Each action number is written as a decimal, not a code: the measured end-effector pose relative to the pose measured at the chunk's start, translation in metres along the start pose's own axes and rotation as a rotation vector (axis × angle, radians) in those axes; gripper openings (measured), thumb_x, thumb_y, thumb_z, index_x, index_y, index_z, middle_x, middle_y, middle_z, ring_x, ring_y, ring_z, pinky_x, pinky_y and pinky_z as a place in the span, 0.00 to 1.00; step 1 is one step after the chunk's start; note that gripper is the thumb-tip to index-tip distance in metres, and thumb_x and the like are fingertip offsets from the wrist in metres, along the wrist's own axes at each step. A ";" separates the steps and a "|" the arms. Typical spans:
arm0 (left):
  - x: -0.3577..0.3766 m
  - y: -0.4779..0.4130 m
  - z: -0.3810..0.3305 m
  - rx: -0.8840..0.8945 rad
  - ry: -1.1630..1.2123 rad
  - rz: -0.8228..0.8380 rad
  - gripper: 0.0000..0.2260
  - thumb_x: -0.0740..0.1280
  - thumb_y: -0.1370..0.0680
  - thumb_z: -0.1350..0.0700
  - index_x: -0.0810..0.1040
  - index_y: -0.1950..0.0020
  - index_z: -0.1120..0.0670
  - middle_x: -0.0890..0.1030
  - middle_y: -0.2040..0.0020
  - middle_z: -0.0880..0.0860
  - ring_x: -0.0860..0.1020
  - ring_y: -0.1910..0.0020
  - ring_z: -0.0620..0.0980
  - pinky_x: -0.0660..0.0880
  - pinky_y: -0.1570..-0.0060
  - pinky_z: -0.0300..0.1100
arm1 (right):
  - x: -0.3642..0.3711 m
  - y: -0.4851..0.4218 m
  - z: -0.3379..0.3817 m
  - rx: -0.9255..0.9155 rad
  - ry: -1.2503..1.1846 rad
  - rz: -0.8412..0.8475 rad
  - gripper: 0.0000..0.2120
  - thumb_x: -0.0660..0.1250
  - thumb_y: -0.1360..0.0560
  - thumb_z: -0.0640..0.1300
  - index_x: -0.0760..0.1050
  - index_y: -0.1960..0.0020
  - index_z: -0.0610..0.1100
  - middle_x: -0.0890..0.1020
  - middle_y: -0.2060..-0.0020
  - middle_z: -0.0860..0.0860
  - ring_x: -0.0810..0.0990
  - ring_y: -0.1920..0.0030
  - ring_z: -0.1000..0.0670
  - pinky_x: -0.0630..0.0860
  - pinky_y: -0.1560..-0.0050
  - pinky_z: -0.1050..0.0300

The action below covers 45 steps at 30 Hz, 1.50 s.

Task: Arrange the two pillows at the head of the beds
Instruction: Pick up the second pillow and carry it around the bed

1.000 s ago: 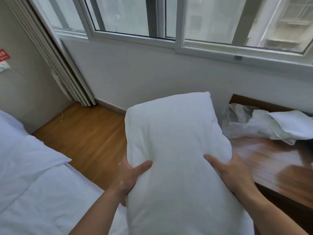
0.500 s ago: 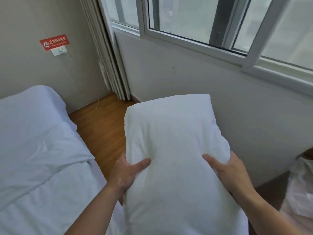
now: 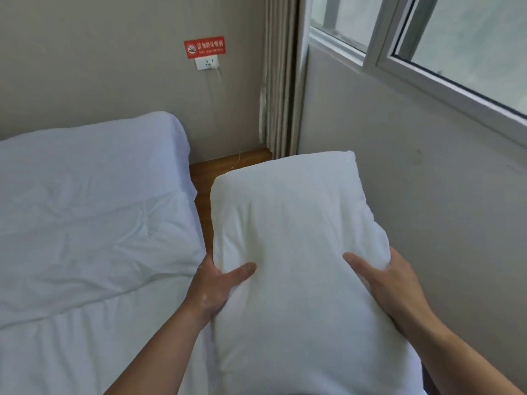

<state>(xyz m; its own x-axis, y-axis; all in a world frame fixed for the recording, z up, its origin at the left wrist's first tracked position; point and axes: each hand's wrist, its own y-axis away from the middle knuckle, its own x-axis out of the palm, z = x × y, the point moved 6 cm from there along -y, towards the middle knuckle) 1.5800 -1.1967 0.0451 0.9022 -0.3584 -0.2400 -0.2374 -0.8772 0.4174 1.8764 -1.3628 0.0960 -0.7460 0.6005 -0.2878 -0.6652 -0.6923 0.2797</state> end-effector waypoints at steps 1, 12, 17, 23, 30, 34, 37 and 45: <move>-0.003 -0.008 -0.003 -0.007 -0.004 -0.020 0.45 0.83 0.45 0.35 0.80 0.31 0.47 0.88 0.41 0.45 0.86 0.42 0.49 0.81 0.35 0.55 | 0.009 -0.013 0.005 -0.005 0.003 0.019 0.13 0.79 0.29 0.52 0.81 0.46 0.58 0.85 0.59 0.71 0.84 0.62 0.67 0.77 0.60 0.59; -0.042 -0.167 -0.086 -0.099 0.059 -0.285 0.40 0.81 0.45 0.36 0.80 0.35 0.47 0.87 0.43 0.45 0.86 0.44 0.49 0.81 0.38 0.53 | 0.119 -0.245 0.108 -0.064 0.136 0.272 0.21 0.79 0.32 0.58 0.81 0.41 0.57 0.87 0.52 0.60 0.86 0.52 0.54 0.80 0.53 0.52; -0.072 -0.223 -0.117 -0.105 0.088 -0.379 0.38 0.82 0.41 0.39 0.79 0.34 0.47 0.85 0.45 0.42 0.84 0.47 0.43 0.78 0.52 0.42 | 0.178 -0.319 0.152 -0.089 0.171 0.347 0.24 0.79 0.32 0.59 0.80 0.38 0.56 0.87 0.49 0.59 0.86 0.50 0.52 0.82 0.47 0.48; -0.126 -0.311 -0.137 -0.110 0.122 -0.456 0.41 0.79 0.45 0.35 0.79 0.34 0.46 0.86 0.45 0.43 0.85 0.46 0.46 0.80 0.44 0.48 | 0.272 -0.395 0.201 -0.138 0.184 0.403 0.27 0.79 0.31 0.59 0.78 0.34 0.59 0.86 0.46 0.60 0.86 0.48 0.51 0.82 0.45 0.45; -0.212 -0.416 -0.170 -0.096 0.132 -0.459 0.41 0.79 0.45 0.36 0.79 0.33 0.46 0.86 0.43 0.44 0.85 0.45 0.47 0.80 0.42 0.49 | 0.380 -0.462 0.273 -0.169 0.197 0.393 0.25 0.79 0.32 0.58 0.79 0.37 0.56 0.86 0.48 0.59 0.85 0.49 0.52 0.81 0.49 0.48; -0.243 -0.466 -0.177 -0.104 0.160 -0.465 0.40 0.81 0.44 0.36 0.79 0.33 0.45 0.87 0.42 0.45 0.85 0.43 0.49 0.80 0.37 0.53 | 0.428 -0.497 0.298 -0.162 0.206 0.417 0.25 0.79 0.32 0.59 0.79 0.38 0.58 0.86 0.48 0.59 0.85 0.50 0.52 0.81 0.49 0.48; -0.262 -0.507 -0.185 -0.113 0.172 -0.479 0.36 0.81 0.43 0.37 0.79 0.37 0.42 0.86 0.44 0.43 0.85 0.44 0.47 0.80 0.39 0.51 | 0.465 -0.531 0.316 -0.171 0.215 0.443 0.24 0.79 0.32 0.59 0.79 0.38 0.59 0.86 0.49 0.60 0.85 0.50 0.53 0.81 0.47 0.47; -0.310 -0.617 -0.214 -0.173 0.232 -0.622 0.28 0.84 0.34 0.45 0.78 0.37 0.42 0.85 0.43 0.43 0.84 0.43 0.48 0.79 0.39 0.50 | 0.589 -0.652 0.373 -0.205 0.256 0.603 0.26 0.79 0.32 0.61 0.78 0.37 0.57 0.85 0.48 0.60 0.84 0.48 0.53 0.81 0.45 0.46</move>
<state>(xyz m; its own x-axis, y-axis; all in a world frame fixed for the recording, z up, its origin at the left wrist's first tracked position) 1.5233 -0.4764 0.0495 0.9104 0.2906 -0.2945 0.3938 -0.8270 0.4011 1.8592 -0.4084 0.0858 -0.9365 -0.0100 -0.3506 -0.0976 -0.9527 0.2877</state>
